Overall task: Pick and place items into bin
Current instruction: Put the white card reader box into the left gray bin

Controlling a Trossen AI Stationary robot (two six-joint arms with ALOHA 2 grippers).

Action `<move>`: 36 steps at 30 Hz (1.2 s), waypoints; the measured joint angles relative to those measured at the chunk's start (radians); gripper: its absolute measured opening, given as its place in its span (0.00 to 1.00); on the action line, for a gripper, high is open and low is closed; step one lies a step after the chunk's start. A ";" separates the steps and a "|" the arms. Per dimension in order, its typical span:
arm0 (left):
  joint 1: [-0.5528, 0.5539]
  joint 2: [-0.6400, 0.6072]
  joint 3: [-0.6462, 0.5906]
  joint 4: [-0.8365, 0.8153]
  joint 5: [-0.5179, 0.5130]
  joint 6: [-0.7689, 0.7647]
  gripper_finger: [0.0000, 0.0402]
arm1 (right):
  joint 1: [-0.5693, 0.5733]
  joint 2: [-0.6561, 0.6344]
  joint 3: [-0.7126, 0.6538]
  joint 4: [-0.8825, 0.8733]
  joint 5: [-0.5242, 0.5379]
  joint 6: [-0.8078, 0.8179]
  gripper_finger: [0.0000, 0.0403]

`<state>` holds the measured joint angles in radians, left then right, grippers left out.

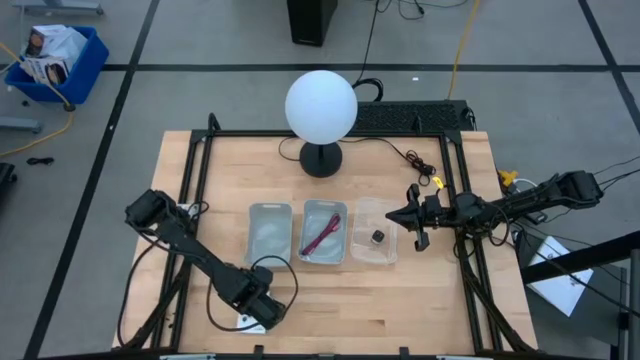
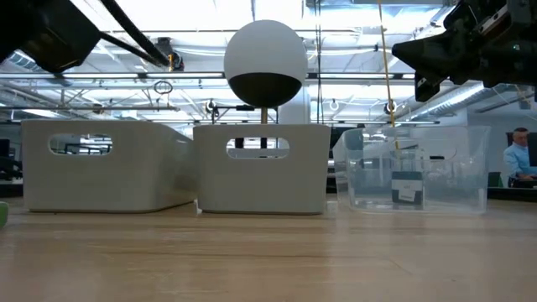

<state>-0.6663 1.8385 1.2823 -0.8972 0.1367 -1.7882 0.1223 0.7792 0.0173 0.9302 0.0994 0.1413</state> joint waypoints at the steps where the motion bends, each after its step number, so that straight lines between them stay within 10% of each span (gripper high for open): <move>1: -0.001 0.000 0.000 0.009 0.010 -0.001 0.99 | 0.000 0.000 0.000 0.000 0.000 0.000 0.00; 18: -0.016 0.000 -0.003 -0.171 0.073 -0.092 1.00 | 0.000 0.000 0.000 -0.001 0.000 0.003 0.00; 36: -0.080 -0.001 -0.077 0.055 -0.028 -0.207 1.00 | 0.000 0.000 0.000 -0.001 0.000 0.011 0.00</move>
<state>-0.7466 1.8378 1.2056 -0.8425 0.1089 -1.9953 0.1223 0.7792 0.0170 0.9291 0.0994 0.1528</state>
